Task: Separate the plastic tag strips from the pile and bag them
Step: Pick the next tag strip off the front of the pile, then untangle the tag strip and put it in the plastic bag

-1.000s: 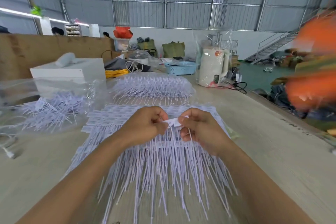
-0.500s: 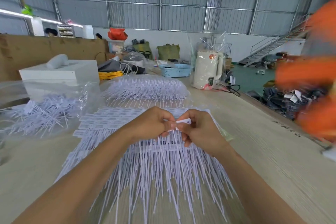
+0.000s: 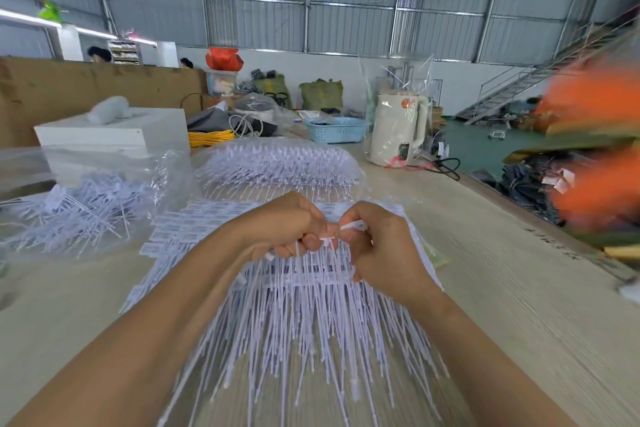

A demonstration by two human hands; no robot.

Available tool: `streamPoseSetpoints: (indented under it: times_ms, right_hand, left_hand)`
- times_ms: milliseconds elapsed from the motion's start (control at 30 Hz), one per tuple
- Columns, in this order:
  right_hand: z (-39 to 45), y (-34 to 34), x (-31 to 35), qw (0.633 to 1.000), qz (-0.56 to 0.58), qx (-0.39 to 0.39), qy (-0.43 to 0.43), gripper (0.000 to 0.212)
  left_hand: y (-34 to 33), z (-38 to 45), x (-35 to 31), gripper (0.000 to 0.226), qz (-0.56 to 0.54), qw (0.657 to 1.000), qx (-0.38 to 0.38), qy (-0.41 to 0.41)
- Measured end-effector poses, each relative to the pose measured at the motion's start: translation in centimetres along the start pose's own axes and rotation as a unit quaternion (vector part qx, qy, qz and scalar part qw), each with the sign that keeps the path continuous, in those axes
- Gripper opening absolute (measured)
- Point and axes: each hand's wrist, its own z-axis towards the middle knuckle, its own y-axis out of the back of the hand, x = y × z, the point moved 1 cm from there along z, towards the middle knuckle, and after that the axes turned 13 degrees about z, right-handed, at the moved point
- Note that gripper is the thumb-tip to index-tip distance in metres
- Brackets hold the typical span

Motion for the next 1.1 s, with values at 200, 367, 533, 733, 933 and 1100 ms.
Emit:
streamPoseSetpoints:
  times_ms: [200,367,533,733,933,1100]
  right_hand:
    - [0.3,-0.3,-0.2,1.000,-0.001,-0.004,-0.027,0.040]
    - [0.6,2.3,-1.1,0.990,-0.027,-0.088,-0.108,0.017]
    - [0.9,4.4,-0.2,0.886,0.393,-0.106,-0.222,0.013]
    - [0.2,1.6,0.3,0.870,0.391,0.062,-0.295,0.006]
    - [0.4,1.1,0.1,0.912,0.335,-0.031,-0.234,0.009]
    - [0.6,1.5,-0.1,0.921,0.327,-0.063,-0.201,0.010]
  left_hand:
    - [-0.2,-0.1,-0.2,0.013,0.017,1.000,-0.015,-0.002]
    - [-0.1,-0.9,-0.6,0.025,0.021,0.997,0.056,-0.054]
    - [-0.6,-0.4,-0.6,0.012,0.076,0.994,-0.033,-0.077]
    - [-0.9,-0.2,-0.2,0.023,0.176,0.978,-0.005,-0.114]
    - [-1.0,0.4,0.0,0.048,0.148,0.982,-0.062,-0.098]
    - [-0.4,0.5,0.6,0.027,0.177,0.981,-0.044,-0.065]
